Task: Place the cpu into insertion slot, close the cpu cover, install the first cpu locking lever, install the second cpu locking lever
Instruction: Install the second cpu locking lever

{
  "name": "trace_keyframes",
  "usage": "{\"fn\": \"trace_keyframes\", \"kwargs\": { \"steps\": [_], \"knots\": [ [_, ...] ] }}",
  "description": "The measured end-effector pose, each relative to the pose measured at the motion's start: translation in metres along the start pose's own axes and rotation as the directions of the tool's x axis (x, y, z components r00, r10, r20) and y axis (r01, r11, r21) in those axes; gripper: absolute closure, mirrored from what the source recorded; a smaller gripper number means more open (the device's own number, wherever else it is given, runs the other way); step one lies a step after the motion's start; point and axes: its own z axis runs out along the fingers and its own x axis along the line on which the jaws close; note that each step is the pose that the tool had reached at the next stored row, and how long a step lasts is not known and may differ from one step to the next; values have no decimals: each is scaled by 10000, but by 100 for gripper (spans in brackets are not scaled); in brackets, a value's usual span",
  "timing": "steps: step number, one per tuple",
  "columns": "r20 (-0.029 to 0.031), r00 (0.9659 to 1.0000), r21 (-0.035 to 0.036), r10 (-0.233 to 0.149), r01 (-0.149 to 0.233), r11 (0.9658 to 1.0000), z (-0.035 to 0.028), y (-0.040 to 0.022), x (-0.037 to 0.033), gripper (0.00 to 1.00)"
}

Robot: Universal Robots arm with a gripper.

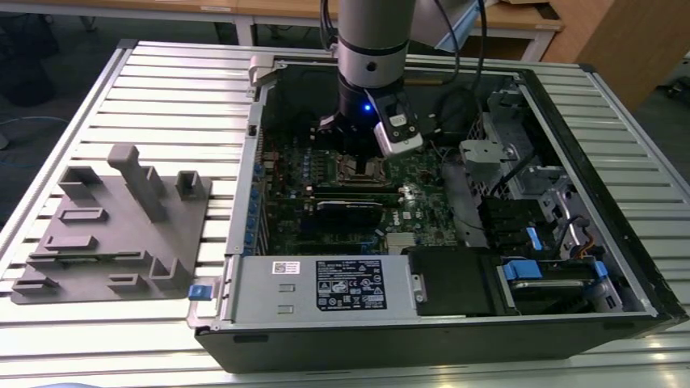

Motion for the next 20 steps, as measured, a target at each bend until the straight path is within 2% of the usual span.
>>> {"fn": "trace_keyframes", "kwargs": {
  "steps": [13,20],
  "knots": [
    [1,10000,-3,0,0,10000,31,-1,2,89],
    [0,10000,2,0,0,10000,71,-5,8,89]
  ]
}}
